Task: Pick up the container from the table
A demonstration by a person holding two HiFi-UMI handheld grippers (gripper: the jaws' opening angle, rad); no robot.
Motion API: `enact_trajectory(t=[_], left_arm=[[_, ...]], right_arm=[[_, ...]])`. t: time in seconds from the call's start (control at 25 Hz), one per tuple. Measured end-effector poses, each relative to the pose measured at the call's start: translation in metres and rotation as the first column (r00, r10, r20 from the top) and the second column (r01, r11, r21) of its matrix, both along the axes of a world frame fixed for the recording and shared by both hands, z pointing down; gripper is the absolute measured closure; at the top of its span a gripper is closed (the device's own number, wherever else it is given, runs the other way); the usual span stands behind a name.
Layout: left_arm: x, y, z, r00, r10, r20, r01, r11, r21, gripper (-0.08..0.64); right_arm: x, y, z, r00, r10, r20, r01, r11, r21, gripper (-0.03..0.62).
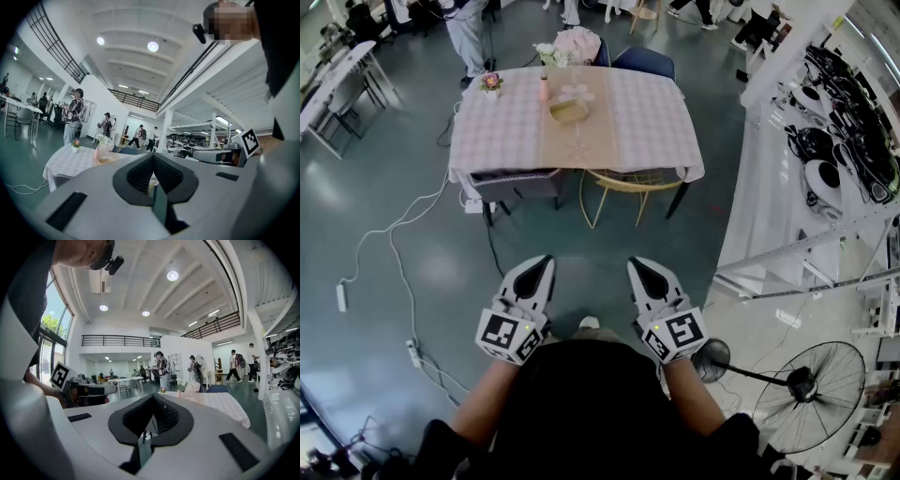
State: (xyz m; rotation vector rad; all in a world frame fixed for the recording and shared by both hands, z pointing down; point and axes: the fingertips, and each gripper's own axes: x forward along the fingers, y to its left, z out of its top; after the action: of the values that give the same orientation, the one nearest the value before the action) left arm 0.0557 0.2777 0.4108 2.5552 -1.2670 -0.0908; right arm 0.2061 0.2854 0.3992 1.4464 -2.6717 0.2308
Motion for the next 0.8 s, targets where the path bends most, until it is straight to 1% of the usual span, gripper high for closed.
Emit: enact_trajectory(t=[0.12, 0.24, 0.44, 0.6, 0.64, 0.68, 0.72, 0.76, 0.8], left_arm=[[0.003, -0.003, -0.002, 1.000, -0.005, 0.000, 0.005, 1.000, 0.008, 0.558], [0.007, -0.002, -0.002, 1.000, -0.008, -0.003, 0.008, 1.000, 0.007, 0.558], [0.017, 0.001, -0.001, 1.000, 0.018, 0.025, -0.018, 1.000, 0.021, 0.558], [0.012, -0.006, 0.005, 1.000, -0.025, 0.001, 0.025, 1.000, -0.004, 0.558], [0.011, -0.007, 0.008, 1.000, -0.031, 0.002, 0.031, 0.999, -0.011, 0.517], [0.010, -0.009, 0.011, 0.999, -0.033, 0.006, 0.033, 0.999, -0.017, 0.447], [0.009, -0.010, 0.014, 0.999, -0.034, 0.012, 0.034, 0.999, -0.021, 0.422], [0.009, -0.012, 0.017, 0.999, -0.037, 0.016, 0.038, 0.999, -0.022, 0.415], [0.008, -0.013, 0.019, 0.999, -0.043, 0.016, 0.044, 0.999, -0.022, 0.403]], right_arm=[[0.006, -0.001, 0.003, 1.000, 0.022, 0.006, -0.022, 1.000, -0.013, 0.596], [0.014, -0.001, 0.005, 0.998, 0.033, 0.045, -0.032, 0.999, -0.029, 0.595], [0.021, -0.005, 0.009, 0.997, 0.039, 0.064, -0.037, 0.998, -0.044, 0.595], [0.030, -0.010, 0.011, 0.997, 0.066, 0.047, -0.065, 0.997, -0.038, 0.594], [0.032, -0.011, 0.012, 0.997, 0.072, 0.039, -0.071, 0.997, -0.042, 0.578], [0.034, -0.012, 0.015, 0.997, 0.075, 0.029, -0.073, 0.996, -0.050, 0.543], [0.036, -0.014, 0.017, 0.997, 0.075, 0.023, -0.073, 0.996, -0.060, 0.511], [0.038, -0.016, 0.020, 0.997, 0.072, 0.023, -0.070, 0.995, -0.069, 0.488], [0.040, -0.018, 0.024, 0.997, 0.068, 0.030, -0.065, 0.995, -0.079, 0.485]])
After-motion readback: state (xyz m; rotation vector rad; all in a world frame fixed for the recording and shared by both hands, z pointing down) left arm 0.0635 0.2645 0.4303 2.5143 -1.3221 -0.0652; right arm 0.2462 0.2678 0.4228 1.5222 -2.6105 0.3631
